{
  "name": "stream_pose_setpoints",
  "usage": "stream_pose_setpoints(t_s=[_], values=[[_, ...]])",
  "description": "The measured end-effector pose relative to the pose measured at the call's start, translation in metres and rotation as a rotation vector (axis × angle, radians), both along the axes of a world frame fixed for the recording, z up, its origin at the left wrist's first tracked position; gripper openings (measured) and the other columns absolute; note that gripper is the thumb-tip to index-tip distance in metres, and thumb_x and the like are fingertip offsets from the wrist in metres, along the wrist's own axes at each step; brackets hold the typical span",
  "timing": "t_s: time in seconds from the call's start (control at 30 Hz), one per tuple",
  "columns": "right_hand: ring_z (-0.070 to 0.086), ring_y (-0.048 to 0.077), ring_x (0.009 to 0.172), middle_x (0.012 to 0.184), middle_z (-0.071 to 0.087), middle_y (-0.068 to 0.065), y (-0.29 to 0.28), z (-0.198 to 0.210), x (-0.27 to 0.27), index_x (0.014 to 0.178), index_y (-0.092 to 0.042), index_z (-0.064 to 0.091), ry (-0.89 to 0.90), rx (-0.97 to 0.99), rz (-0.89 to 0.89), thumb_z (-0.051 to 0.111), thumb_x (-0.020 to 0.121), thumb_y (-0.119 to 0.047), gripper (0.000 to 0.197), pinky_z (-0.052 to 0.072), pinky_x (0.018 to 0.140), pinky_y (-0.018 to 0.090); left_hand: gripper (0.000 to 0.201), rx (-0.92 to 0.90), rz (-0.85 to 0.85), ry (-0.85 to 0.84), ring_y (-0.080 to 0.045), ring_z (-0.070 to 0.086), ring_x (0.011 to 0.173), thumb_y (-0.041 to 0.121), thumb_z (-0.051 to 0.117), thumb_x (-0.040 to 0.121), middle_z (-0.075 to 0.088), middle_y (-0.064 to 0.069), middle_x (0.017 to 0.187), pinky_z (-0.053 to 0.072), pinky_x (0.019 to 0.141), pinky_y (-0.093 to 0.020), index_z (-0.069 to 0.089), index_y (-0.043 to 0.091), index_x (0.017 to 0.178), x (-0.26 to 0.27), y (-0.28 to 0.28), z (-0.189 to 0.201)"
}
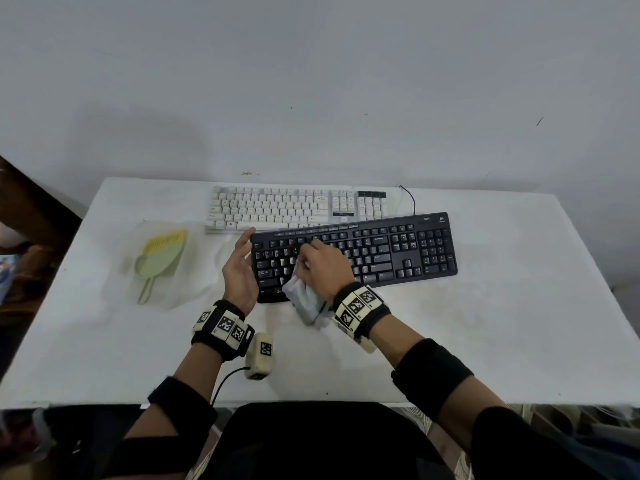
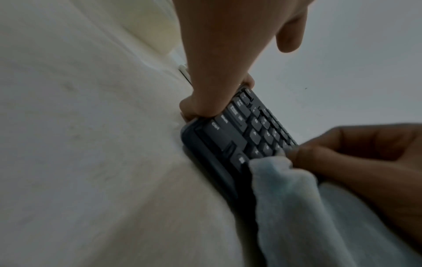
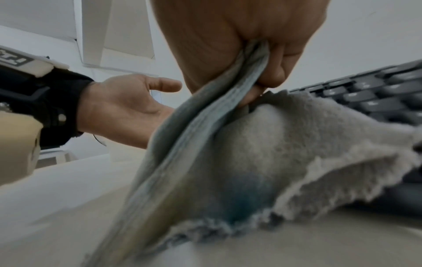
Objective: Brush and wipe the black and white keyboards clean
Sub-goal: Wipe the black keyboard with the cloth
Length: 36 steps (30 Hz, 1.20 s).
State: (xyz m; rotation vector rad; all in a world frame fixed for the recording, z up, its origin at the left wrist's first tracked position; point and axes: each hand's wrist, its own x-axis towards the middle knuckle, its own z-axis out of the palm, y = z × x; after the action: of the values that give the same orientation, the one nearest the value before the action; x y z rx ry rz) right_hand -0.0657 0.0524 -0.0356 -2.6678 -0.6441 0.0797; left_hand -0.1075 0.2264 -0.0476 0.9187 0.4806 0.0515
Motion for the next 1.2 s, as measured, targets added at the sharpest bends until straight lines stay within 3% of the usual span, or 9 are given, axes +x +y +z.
stream_pose_setpoints(t_s=[0.27, 0.4, 0.57, 0.7, 0.8, 0.9, 1.03, 1.13, 1.2], values=[[0.062, 0.027, 0.077, 0.101, 0.058, 0.006, 0.036, 0.003, -0.010, 0.101, -0.013, 0.068, -0.010, 0.037, 0.165, 0.058, 0.099, -0.027, 0.017, 0.049, 0.060, 0.038, 0.048, -0.010, 0.017, 0.009, -0.027, 0.064, 0.100, 0.022, 0.049, 0.100, 0.067, -0.012, 0.111, 0.052, 0.086, -0.038, 0.052, 0.016, 0.147, -0.001, -0.001, 0.000], [0.060, 0.023, 0.073, 0.098, 0.057, 0.003, 0.012, -0.003, -0.007, 0.098, -0.013, 0.068, -0.033, 0.013, 0.140, 0.058, 0.099, -0.028, 0.018, 0.052, 0.060, 0.038, 0.042, 0.003, 0.005, -0.008, -0.023, 0.066, 0.094, 0.021, 0.045, 0.102, 0.067, -0.010, 0.107, 0.055, 0.079, -0.037, 0.055, 0.020, 0.142, -0.001, -0.003, 0.002], [0.058, 0.020, 0.067, 0.094, 0.058, 0.001, -0.022, -0.014, -0.006, 0.090, -0.013, 0.068, -0.073, 0.083, 0.025, 0.065, 0.095, -0.026, 0.014, 0.056, 0.058, 0.041, 0.048, 0.014, 0.009, 0.016, -0.027, 0.061, 0.109, 0.032, 0.058, 0.087, 0.064, -0.011, 0.119, 0.048, 0.096, -0.046, 0.061, 0.025, 0.134, -0.001, -0.002, 0.004], [0.058, 0.021, 0.067, 0.098, 0.057, 0.004, -0.006, -0.012, -0.011, 0.093, -0.012, 0.066, -0.088, 0.126, 0.061, 0.063, 0.097, -0.026, 0.015, 0.055, 0.057, 0.040, 0.038, 0.019, 0.007, -0.006, -0.023, 0.067, 0.101, 0.023, 0.048, 0.100, 0.067, -0.009, 0.114, 0.054, 0.088, -0.042, 0.058, 0.022, 0.137, -0.001, -0.003, 0.003], [0.062, 0.024, 0.069, 0.100, 0.060, 0.006, 0.014, -0.008, -0.014, 0.098, -0.010, 0.068, -0.098, 0.119, 0.116, 0.060, 0.099, -0.026, 0.018, 0.054, 0.056, 0.038, 0.041, 0.042, 0.008, -0.006, -0.020, 0.067, 0.099, 0.022, 0.048, 0.100, 0.069, -0.007, 0.110, 0.053, 0.086, -0.037, 0.056, 0.020, 0.140, -0.002, -0.004, 0.005], [0.064, 0.028, 0.074, 0.103, 0.060, 0.007, 0.022, -0.003, -0.015, 0.104, -0.009, 0.068, -0.058, 0.047, 0.128, 0.055, 0.102, -0.027, 0.022, 0.052, 0.060, 0.037, 0.048, 0.040, 0.014, 0.006, -0.023, 0.063, 0.106, 0.027, 0.054, 0.092, 0.067, -0.008, 0.114, 0.051, 0.090, -0.038, 0.057, 0.020, 0.139, -0.003, -0.003, 0.004], [0.061, 0.025, 0.077, 0.101, 0.059, 0.007, 0.003, -0.001, -0.013, 0.105, -0.009, 0.062, -0.027, -0.025, 0.031, 0.051, 0.103, -0.029, 0.023, 0.056, 0.068, 0.042, 0.037, 0.028, 0.001, 0.002, -0.023, 0.065, 0.100, 0.022, 0.047, 0.101, 0.068, -0.007, 0.110, 0.054, 0.086, -0.040, 0.058, 0.022, 0.136, -0.002, -0.003, 0.003], [0.058, 0.022, 0.076, 0.096, 0.059, 0.006, -0.009, -0.001, -0.010, 0.103, -0.010, 0.060, -0.021, 0.000, -0.057, 0.053, 0.101, -0.027, 0.018, 0.056, 0.071, 0.042, 0.037, 0.028, -0.007, 0.010, -0.023, 0.065, 0.100, 0.022, 0.048, 0.100, 0.067, -0.007, 0.112, 0.054, 0.084, -0.039, 0.059, 0.023, 0.135, -0.001, -0.002, 0.003], [0.061, 0.023, 0.079, 0.100, 0.063, 0.006, -0.006, -0.001, -0.011, 0.112, -0.011, 0.062, -0.022, 0.069, -0.055, 0.055, 0.101, -0.025, 0.019, 0.057, 0.072, 0.042, 0.040, 0.032, -0.005, 0.010, -0.023, 0.066, 0.101, 0.023, 0.049, 0.098, 0.066, -0.008, 0.114, 0.054, 0.085, -0.041, 0.058, 0.022, 0.138, 0.000, -0.002, 0.002]])
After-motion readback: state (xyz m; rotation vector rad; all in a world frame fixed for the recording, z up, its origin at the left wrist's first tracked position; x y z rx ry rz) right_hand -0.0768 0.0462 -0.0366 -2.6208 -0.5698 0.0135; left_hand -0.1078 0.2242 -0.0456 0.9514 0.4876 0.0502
